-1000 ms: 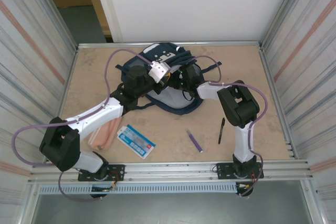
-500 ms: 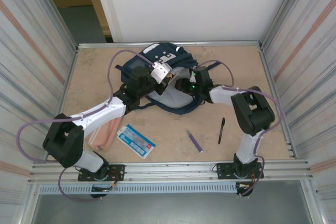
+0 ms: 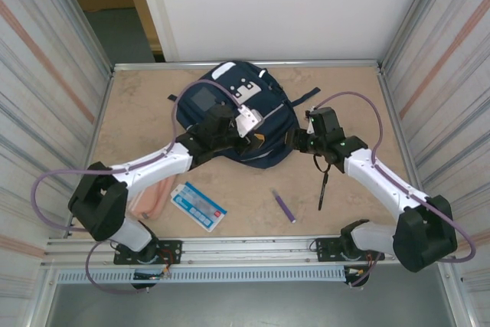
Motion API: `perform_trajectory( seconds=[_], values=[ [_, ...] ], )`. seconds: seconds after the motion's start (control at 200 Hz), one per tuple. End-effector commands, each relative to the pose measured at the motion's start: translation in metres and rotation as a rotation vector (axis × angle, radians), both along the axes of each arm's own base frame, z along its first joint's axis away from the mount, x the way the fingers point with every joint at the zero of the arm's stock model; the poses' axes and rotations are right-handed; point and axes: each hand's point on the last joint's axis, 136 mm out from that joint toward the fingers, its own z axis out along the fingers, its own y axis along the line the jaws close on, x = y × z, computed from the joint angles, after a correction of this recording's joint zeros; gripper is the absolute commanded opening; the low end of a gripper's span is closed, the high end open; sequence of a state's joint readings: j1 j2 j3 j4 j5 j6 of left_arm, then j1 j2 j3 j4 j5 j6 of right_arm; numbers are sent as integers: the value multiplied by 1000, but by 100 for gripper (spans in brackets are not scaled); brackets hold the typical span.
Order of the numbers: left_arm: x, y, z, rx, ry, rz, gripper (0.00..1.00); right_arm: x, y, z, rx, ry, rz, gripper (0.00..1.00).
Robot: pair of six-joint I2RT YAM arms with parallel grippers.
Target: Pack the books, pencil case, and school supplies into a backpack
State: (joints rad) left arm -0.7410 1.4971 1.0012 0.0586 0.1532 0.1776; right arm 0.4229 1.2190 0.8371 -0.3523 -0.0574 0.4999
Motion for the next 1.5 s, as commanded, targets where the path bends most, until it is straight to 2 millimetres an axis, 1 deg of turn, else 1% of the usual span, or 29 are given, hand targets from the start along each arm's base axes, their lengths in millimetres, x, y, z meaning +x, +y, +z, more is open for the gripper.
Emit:
perform_trajectory(
  seconds=[0.0, 0.025, 0.045, 0.1, 0.12, 0.19, 0.271, 0.326, 0.401, 0.476, 0.556, 0.676, 0.817, 0.842, 0.882, 0.892, 0.897, 0.902, 0.917, 0.942, 0.962, 0.987, 1.027, 1.052, 1.158, 1.208, 1.328, 1.458, 1.493],
  values=[
    [2, 40, 1, -40, 140, 226, 71, -9, -7, 1, -91, 22, 55, 53],
    [7, 51, -3, -53, 187, 293, 76, -9, -1, 3, -85, 19, 77, 53],
    [12, 63, -7, -63, 231, 352, 77, -9, 3, 3, -79, 20, 96, 53],
    [25, 91, -22, -97, 357, 491, 78, -10, 19, 4, -61, 18, 155, 52],
    [30, 101, -30, -111, 416, 547, 78, -10, 25, 4, -58, 19, 176, 52],
    [42, 127, -54, -133, 571, 678, 77, -11, 45, 3, -71, 13, 232, 52],
    [54, 148, -83, -122, 671, 791, 74, -12, 63, -1, -99, 13, 274, 52],
    [60, 161, -98, -118, 715, 857, 73, -14, 75, -4, -107, 26, 292, 52],
    [67, 177, -113, -139, 747, 940, 73, -18, 88, -9, -108, 35, 318, 52],
    [73, 185, -122, -173, 771, 974, 72, -21, 95, -15, -123, 35, 328, 52],
    [80, 186, -129, -196, 782, 984, 71, -23, 99, -22, -126, 54, 330, 52],
    [87, 182, -140, -204, 819, 992, 68, -24, 103, -31, -130, 69, 335, 52],
    [79, 183, -153, -232, 857, 1041, 63, -22, 104, -39, -146, 82, 330, 51],
    [77, 184, -156, -231, 857, 1050, 59, -22, 105, -41, -150, 83, 330, 52],
    [75, 184, -159, -227, 862, 1053, 49, -22, 105, -44, -159, 85, 329, 51],
    [75, 185, -159, -227, 863, 1054, 45, -22, 104, -46, -163, 86, 328, 51],
    [75, 185, -159, -228, 863, 1055, 41, -22, 104, -46, -164, 86, 329, 51],
    [75, 184, -158, -230, 863, 1054, 41, -21, 104, -47, -166, 85, 328, 51],
    [75, 184, -159, -228, 864, 1054, 34, -21, 104, -48, -171, 85, 329, 51],
    [74, 184, -157, -234, 865, 1048, 26, -21, 103, -51, -182, 86, 329, 51],
    [74, 182, -155, -238, 866, 1041, 21, -20, 102, -53, -192, 86, 328, 51],
    [73, 181, -151, -247, 865, 1032, 19, -18, 100, -54, -208, 81, 328, 50],
    [72, 177, -143, -252, 847, 1010, 18, -15, 96, -59, -251, 74, 333, 50],
    [72, 173, -135, -245, 822, 986, 13, -11, 93, -62, -287, 69, 330, 50],
    [64, 158, -109, -173, 719, 930, 9, 7, 70, -74, -481, 76, 307, 47],
    [59, 149, -98, -172, 709, 907, 7, 16, 61, -78, -523, 82, 298, 47],
    [49, 132, -86, -236, 764, 873, 6, 38, 48, -82, -478, 106, 256, 46],
    [42, 113, -80, -303, 771, 846, 7, 65, 30, -93, -407, 144, 196, 47],
    [41, 109, -79, -319, 779, 846, 7, 71, 27, -91, -381, 147, 175, 47]
  ],
)
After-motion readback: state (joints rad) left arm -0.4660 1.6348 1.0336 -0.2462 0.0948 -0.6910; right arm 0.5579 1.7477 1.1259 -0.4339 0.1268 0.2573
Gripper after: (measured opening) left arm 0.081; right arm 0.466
